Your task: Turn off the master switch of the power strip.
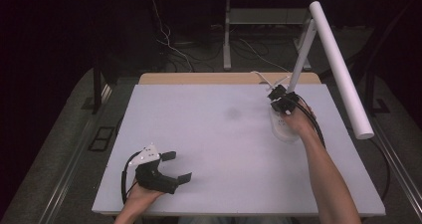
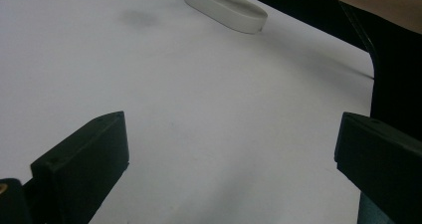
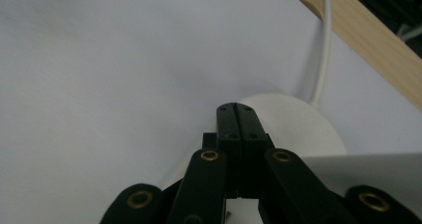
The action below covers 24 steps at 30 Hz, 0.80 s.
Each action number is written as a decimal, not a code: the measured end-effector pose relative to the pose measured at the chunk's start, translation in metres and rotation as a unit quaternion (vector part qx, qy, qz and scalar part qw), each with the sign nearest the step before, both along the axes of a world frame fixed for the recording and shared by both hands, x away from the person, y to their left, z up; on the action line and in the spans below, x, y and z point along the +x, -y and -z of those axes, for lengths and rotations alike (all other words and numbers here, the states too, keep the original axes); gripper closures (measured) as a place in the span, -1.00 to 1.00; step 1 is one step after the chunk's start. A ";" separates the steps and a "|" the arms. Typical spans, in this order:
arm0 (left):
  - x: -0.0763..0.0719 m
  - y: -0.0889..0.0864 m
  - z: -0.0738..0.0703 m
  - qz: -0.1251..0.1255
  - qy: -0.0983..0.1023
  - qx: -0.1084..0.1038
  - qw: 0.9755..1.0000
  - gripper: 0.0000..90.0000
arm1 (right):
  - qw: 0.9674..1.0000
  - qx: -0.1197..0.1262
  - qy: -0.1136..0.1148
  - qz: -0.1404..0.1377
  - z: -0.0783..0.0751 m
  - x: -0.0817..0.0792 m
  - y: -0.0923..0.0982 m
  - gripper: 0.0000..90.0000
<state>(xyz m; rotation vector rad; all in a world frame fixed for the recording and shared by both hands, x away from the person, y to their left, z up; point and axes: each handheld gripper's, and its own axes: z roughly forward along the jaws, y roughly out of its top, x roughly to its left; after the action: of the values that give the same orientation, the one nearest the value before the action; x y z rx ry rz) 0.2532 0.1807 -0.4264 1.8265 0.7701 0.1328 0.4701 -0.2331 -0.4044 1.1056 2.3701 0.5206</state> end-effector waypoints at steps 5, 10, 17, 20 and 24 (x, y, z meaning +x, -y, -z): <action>0.000 0.001 0.000 0.002 0.001 0.002 1.000 -1.00 | 0.999 0.000 0.022 -0.024 -0.012 -0.009 -0.017 0.99; 0.001 -0.001 0.000 0.000 0.001 0.003 1.000 -1.00 | 0.999 0.009 0.024 -0.037 -0.019 -0.017 -0.026 0.99; 0.002 -0.003 0.000 -0.005 0.001 0.000 1.000 -1.00 | 0.999 0.011 0.027 -0.038 -0.030 -0.029 -0.027 0.99; 0.002 -0.004 0.000 -0.005 0.002 -0.001 1.000 -1.00 | 0.998 0.018 0.034 -0.040 -0.034 -0.036 -0.025 0.99; 0.002 -0.003 0.000 -0.003 0.001 -0.001 1.000 -1.00 | 0.998 0.026 0.037 -0.040 -0.038 -0.048 -0.023 0.99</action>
<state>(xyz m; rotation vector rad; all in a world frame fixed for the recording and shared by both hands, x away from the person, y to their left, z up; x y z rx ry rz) 0.2552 0.1838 -0.4263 1.8226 0.7737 0.1389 0.4217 -0.2105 -0.3665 0.9996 2.3552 0.6442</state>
